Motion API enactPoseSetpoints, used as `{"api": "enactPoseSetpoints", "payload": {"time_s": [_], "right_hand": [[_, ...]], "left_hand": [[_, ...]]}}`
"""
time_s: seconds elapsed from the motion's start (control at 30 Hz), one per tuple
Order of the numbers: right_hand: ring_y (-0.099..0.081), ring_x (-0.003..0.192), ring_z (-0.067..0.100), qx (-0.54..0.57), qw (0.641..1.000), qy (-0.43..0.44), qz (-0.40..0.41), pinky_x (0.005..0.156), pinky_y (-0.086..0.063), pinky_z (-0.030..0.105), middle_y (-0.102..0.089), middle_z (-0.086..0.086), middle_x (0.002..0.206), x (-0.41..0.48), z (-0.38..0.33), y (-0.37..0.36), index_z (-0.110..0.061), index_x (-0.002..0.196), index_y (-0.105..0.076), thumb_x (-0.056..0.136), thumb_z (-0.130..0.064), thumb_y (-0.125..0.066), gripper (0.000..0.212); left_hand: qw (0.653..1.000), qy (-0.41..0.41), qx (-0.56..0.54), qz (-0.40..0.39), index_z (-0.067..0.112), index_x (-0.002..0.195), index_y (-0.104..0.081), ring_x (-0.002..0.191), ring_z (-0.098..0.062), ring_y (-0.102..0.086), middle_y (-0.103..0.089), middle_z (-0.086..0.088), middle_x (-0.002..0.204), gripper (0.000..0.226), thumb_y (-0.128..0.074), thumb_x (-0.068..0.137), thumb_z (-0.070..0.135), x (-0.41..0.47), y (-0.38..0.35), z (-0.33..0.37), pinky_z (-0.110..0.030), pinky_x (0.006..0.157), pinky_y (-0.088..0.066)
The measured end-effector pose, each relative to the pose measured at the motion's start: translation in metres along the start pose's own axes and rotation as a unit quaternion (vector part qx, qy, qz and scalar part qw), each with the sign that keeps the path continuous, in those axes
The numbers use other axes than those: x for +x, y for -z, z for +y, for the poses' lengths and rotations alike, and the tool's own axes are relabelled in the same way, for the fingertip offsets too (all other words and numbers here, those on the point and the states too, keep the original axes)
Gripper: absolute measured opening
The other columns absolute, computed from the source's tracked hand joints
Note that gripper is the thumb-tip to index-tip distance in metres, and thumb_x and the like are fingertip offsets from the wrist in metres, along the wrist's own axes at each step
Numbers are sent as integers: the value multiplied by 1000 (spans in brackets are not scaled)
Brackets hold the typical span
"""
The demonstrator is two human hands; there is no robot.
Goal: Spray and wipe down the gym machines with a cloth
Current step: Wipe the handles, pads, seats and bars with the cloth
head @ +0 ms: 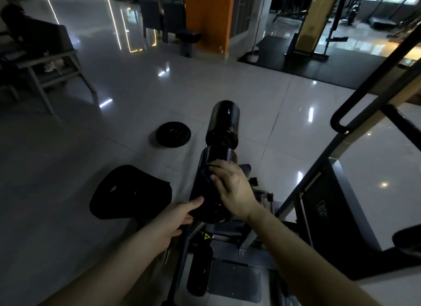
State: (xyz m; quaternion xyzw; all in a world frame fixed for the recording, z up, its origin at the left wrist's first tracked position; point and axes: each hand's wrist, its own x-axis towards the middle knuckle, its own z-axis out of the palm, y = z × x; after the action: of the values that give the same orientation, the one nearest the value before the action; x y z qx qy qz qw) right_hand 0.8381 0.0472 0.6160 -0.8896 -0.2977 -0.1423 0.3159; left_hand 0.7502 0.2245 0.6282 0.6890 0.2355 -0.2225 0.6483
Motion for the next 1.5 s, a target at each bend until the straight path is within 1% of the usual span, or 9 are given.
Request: {"api": "enactPoseSetpoints", "payload": {"time_s": [0.37,0.5,0.73,0.93,1.03,1.17,1.23,1.33,1.5], "right_hand": [[-53,136,12,68,997,-28,1,113,-40,23,-59,-5,141,-55,-11,16,-14,134,-65,96,-8,-56,39],[-68,119,23,396,858,-317,78,110,-49,47,-75,5,120,-11,-26,37,-13,125,-72,98,-29,-58,34],[-65,124,30,613,692,-381,12,103,-51,46,-70,14,130,21,-67,70,-13,137,-63,104,-58,-42,60],[-68,115,32,597,693,-404,15,94,-57,41,-70,17,122,24,-70,75,-3,131,-63,103,-62,-39,69],[-70,106,33,555,722,-410,48,90,-59,44,-68,15,119,11,-60,67,-5,124,-64,106,-51,-43,54],[-70,95,22,273,883,-376,66,88,-57,46,-71,8,100,-21,-43,37,-16,105,-68,98,-36,-66,22],[-62,111,18,206,897,-390,18,97,-55,42,-62,1,118,-34,-51,20,-26,123,-60,84,-59,-74,53],[-58,125,18,265,867,-423,7,105,-53,44,-62,-6,130,-44,-44,-12,-36,133,-52,54,-91,-70,98],[-71,108,8,370,821,-430,59,99,-57,35,-73,-7,119,-51,-49,-3,-28,135,-59,92,-25,-74,45]], "left_hand": [[996,-74,42,18,25,125,-64,100,-7,-61,-67,7,114,39,-70,92,45,-1,15,19,-25,81,-46],[941,-305,129,65,41,141,-52,122,-3,-56,-55,9,137,59,-78,88,35,-5,22,42,-13,89,-42],[782,-490,383,-33,60,153,-17,152,-3,-21,-9,24,165,97,-74,75,66,1,13,77,-32,121,-29],[698,-564,440,41,27,130,-62,96,-6,-58,-49,19,114,54,-81,81,35,16,17,87,-36,77,-54],[770,-537,342,42,40,89,-62,78,-1,-55,-51,24,90,24,-77,77,26,30,21,81,-32,68,-49],[862,-435,204,160,22,83,-69,74,-1,-60,-64,14,82,17,-84,82,29,51,32,75,-29,69,-49],[879,-400,199,168,19,79,-69,72,0,-64,-68,7,76,24,-81,83,40,60,32,65,-27,61,-51],[875,-386,275,99,16,109,-73,110,-19,-65,-69,-2,116,63,-50,85,70,57,9,35,-34,93,-53],[836,-405,357,99,13,151,-46,149,-24,-29,-34,-8,162,80,-24,94,64,61,-12,20,-31,120,-21]]}}
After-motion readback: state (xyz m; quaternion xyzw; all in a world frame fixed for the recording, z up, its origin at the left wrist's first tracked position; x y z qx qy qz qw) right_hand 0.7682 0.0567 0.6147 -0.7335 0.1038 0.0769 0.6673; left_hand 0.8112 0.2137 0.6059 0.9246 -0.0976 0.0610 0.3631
